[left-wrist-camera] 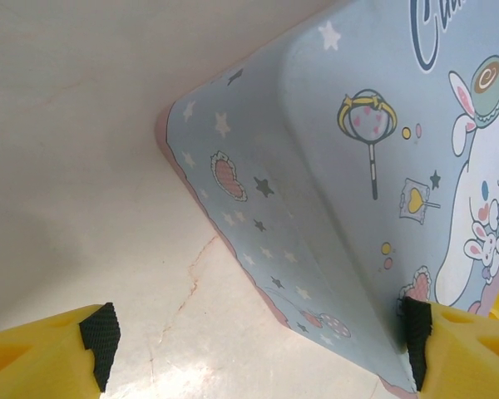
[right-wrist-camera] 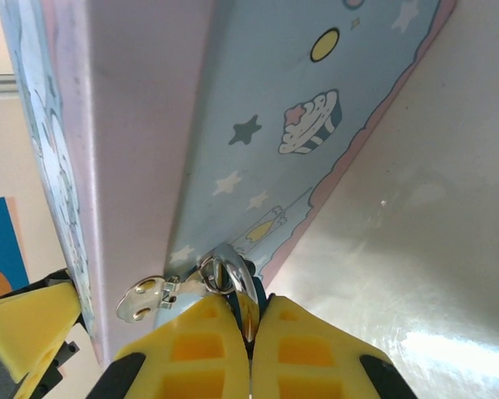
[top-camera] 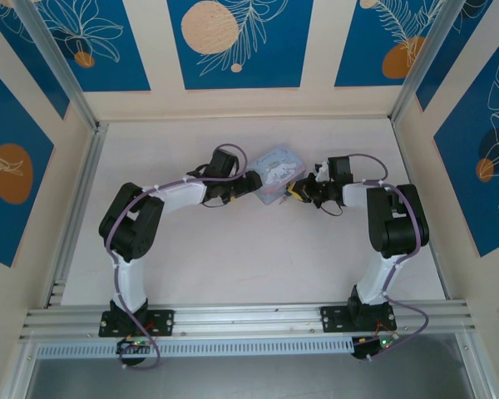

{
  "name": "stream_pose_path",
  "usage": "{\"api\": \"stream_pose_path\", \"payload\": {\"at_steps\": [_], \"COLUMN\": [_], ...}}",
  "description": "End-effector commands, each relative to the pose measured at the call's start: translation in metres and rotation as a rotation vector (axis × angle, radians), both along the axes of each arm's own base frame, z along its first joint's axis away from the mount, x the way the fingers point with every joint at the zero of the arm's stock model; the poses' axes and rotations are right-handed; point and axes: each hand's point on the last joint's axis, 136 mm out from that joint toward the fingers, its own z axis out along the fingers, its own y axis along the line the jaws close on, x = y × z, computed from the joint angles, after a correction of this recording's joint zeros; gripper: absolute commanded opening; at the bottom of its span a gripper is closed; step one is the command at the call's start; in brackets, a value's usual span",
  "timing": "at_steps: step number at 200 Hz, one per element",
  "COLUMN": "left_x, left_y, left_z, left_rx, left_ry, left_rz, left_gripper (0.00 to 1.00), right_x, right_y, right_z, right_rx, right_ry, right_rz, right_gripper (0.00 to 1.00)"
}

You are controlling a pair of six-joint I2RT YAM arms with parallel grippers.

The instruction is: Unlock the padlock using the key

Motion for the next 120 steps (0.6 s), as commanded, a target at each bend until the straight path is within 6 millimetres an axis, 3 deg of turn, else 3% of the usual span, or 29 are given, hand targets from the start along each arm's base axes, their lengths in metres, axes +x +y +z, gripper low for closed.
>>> {"api": "stream_pose_path", "payload": {"at_steps": [1, 18, 30, 56, 75, 120], "left_x": [-0.063, -0.062, -0.062, -0.061, -0.061, -0.059], "left_y": [0.075, 0.075, 0.075, 0.075, 0.075, 0.071], "left_z": [-0.102, -0.102, -0.103, -0.103, -0.102, -0.089], "left_rx": [0.351, 0.353, 0.355, 0.357, 0.356, 0.332], "left_ry": [0.322, 0.322, 0.324, 0.325, 0.322, 0.291], "left_rz": [0.056, 0.057, 0.056, 0.055, 0.058, 0.049], "left_gripper": [0.86, 0.86, 0.86, 0.85, 0.85, 0.86], "right_x": [-0.002, 0.004, 0.015, 0.027, 0.033, 0.011], "right_y": [-0.040, -0.049, -0.048, -0.074, -0.063, -0.047], "right_z": [-0.018, -0.013, 0.007, 0.017, 0.025, 0.024], "right_rx": [-0.130, -0.134, -0.007, 0.155, 0.288, 0.217], "right_ry": [0.061, 0.049, -0.031, -0.057, -0.050, -0.038], "right_rz": [-0.090, -0.119, -0.145, -0.312, -0.259, -0.205], "right_gripper": [0.00, 0.00, 0.00, 0.00, 0.00, 0.00]}}
